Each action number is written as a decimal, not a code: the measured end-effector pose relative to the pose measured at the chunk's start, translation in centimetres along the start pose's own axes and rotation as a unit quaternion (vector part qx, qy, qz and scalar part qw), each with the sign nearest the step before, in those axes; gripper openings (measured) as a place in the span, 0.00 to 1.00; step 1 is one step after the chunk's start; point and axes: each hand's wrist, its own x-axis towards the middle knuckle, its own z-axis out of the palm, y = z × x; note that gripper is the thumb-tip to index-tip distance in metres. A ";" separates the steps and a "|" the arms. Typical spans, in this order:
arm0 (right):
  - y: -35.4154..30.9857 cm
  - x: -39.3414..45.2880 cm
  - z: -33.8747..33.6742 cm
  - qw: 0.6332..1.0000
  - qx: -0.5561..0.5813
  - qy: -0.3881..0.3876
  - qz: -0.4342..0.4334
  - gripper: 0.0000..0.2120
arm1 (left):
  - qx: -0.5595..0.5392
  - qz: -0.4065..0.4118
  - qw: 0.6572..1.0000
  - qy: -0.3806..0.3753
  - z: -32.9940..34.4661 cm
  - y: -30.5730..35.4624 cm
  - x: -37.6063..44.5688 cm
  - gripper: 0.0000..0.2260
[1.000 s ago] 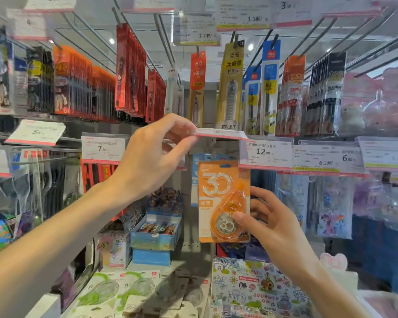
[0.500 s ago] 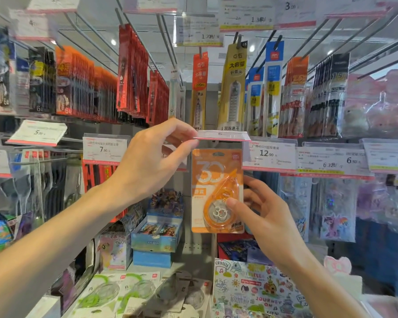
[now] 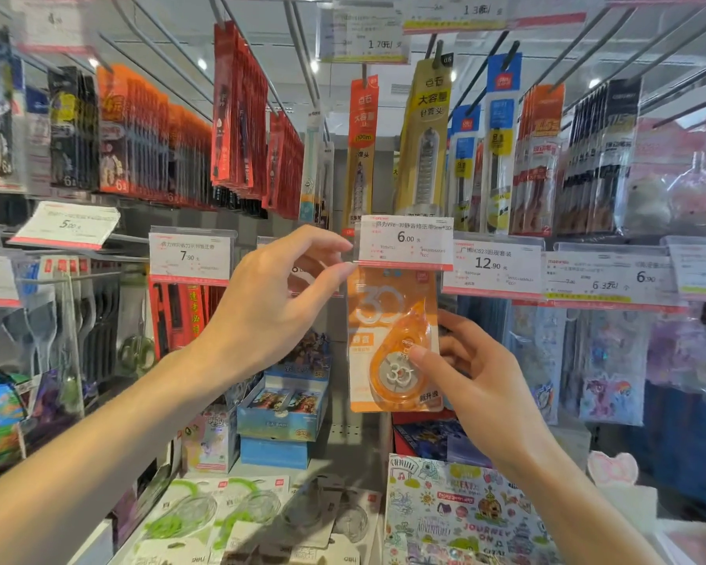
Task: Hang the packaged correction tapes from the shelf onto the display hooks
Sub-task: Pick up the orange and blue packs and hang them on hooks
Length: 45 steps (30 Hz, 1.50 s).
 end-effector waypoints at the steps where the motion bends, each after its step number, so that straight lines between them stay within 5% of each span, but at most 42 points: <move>1: 0.3 0.1 0.0 1.000 0.001 0.008 0.003 0.18 | -0.006 -0.007 1.000 0.004 0.1 -0.3 -0.5 0.07; 7: 1.7 0.9 0.5 0.998 -0.038 0.048 0.002 0.25 | -0.017 -0.101 0.995 -0.016 3.2 -2.8 -5.4 0.07; 17: 4.9 3.9 2.4 0.992 -0.102 0.075 0.020 0.24 | -0.048 -0.213 0.973 -0.070 9.5 -7.4 -5.1 0.27; 30: 7.8 8.1 2.9 0.992 -0.078 0.003 0.095 0.32 | -0.158 -0.290 0.942 -0.056 13.4 -11.9 -2.7 0.33; 36: 7.7 8.2 2.8 0.991 -0.046 -0.011 0.124 0.44 | -0.166 -0.293 0.940 -0.053 13.1 -12.0 -2.3 0.25; 38: 7.4 7.9 2.9 0.991 -0.051 -0.005 0.127 0.44 | -0.168 -0.293 0.940 -0.046 12.7 -11.8 -2.5 0.20; 45: 6.8 7.7 3.0 0.987 -0.032 0.013 0.159 0.34 | -0.173 -0.277 0.944 -0.053 12.8 -11.0 -2.0 0.31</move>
